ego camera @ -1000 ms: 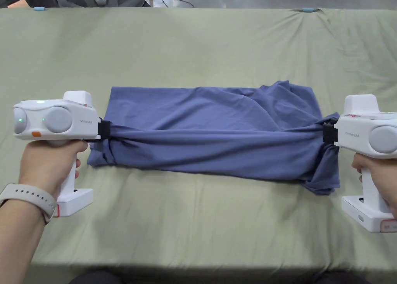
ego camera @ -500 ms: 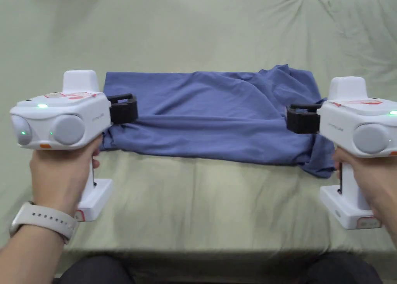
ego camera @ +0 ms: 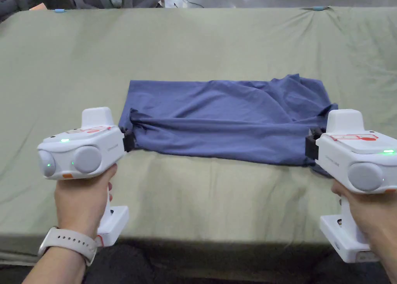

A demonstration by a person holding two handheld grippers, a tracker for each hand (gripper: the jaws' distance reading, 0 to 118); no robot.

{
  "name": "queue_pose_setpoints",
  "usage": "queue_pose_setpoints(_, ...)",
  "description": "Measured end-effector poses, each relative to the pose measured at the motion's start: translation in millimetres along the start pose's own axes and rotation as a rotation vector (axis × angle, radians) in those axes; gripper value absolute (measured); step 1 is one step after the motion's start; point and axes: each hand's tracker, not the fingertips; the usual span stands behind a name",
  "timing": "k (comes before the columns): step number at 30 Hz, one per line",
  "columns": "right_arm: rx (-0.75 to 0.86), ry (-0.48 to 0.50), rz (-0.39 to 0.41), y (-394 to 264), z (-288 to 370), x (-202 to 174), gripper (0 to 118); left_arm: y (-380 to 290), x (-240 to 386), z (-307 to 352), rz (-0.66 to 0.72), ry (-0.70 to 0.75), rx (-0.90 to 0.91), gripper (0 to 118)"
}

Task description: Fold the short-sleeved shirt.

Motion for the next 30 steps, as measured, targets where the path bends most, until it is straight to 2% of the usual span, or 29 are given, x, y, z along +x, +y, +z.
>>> queue_pose_setpoints(2, -0.013, -0.013, -0.015, -1.7, -3.3, 11.4, 0, 3.6, -23.7, -10.6, 0.069, 0.026, -0.024, 0)
queue_pose_setpoints(3, -0.017, -0.021, -0.017, -1.9, -6.6, 14.5, 0, 6.4, -31.0, -21.2, 0.091, 0.007, -0.037, 9)
queue_pose_setpoints(5, -0.031, -0.029, -0.027, -2.1, -6.5, 19.4, 0, 9.2, -33.4, -35.1, 0.074, 0.011, -0.047, 79)
queue_pose_setpoints(6, -0.036, -0.03, -0.033, -2.2, -9.3, 21.6, 0, 9.7, -32.6, -45.0, 0.059, 0.012, -0.068, 106)
queue_pose_setpoints(7, -0.039, -0.032, -0.036, -2.5, -11.5, 23.5, 0, 8.9, -31.8, -59.2, 0.049, 0.015, -0.088, 111)
queue_pose_setpoints(9, -0.048, -0.038, -0.042, -5.5, -15.7, 31.3, 0, 9.1, -28.6, -77.1, 0.04, 0.018, -0.092, 93)
queue_pose_setpoints(10, -0.052, -0.041, -0.046, -6.2, -16.9, 34.4, 0, 9.2, -28.2, -87.7, 0.04, 0.017, -0.111, 90)
queue_pose_setpoints(11, -0.057, -0.046, -0.051, -6.9, -18.1, 38.2, 0, 9.0, -13.2, -79.0, 0.048, 0.02, -0.142, 90)
queue_pose_setpoints(14, -0.072, -0.072, -0.071, -10.8, -17.2, 51.9, 0, 5.4, -9.9, -111.3, 0.031, 0.057, -0.229, 90)
queue_pose_setpoints(16, -0.083, -0.097, -0.087, -12.0, -16.4, 60.6, 0, 10.9, -0.4, -107.5, -0.043, 0.089, -0.249, 90)
queue_pose_setpoints(17, -0.08, -0.105, -0.091, -12.9, -12.7, 63.2, 0, 15.6, 8.4, -103.0, -0.114, 0.102, -0.245, 85)
queue_pose_setpoints(18, -0.079, -0.11, -0.097, -13.2, -12.6, 66.5, 0, 17.9, 16.1, -97.2, -0.185, 0.094, -0.236, 71)
queue_pose_setpoints(19, -0.08, -0.111, -0.105, -13.3, -13.9, 69.2, 0, 18.9, 22.1, -91.7, -0.226, 0.125, -0.213, 39)
queue_pose_setpoints(20, -0.084, -0.108, -0.116, -13.2, -16.8, 71.5, 0, 20.5, 26.7, -89.1, -0.241, 0.135, -0.186, 12)
queue_pose_setpoints(21, -0.093, -0.096, -0.13, -13.8, -18.8, 71.7, 4, 23.1, 29.3, -87.9, -0.229, 0.142, -0.197, 7)
queue_pose_setpoints(22, -0.097, -0.101, -0.133, -13.9, -22.6, 71.8, 24, 25.9, 28.6, -86.8, -0.22, 0.123, -0.203, 7)
queue_pose_setpoints(24, -0.115, -0.096, -0.144, -15.3, -32.8, 71.7, 81, 31.8, 19.9, -78.5, -0.192, 0.093, -0.174, 6)
queue_pose_setpoints(25, -0.119, -0.085, -0.149, -16.9, -37.9, 70.7, 103, 37.2, 19.3, -70.1, -0.165, 0.071, -0.14, 6)
queue_pose_setpoints(26, -0.123, -0.071, -0.152, -18.4, -43.1, 69.7, 108, 40.9, 17.4, -65.0, -0.16, 0.066, -0.116, 6)
queue_pose_setpoints(29, -0.199, -0.03, -0.142, -24.7, -66.5, 62.9, 107, 48.8, 16.4, -54.7, -0.157, 0.043, -0.099, 6)
queue_pose_setpoints(30, -0.227, -0.014, -0.133, -28.1, -75.1, 60.7, 104, 49.5, 16.6, -53.1, -0.151, 0.036, -0.094, 6)
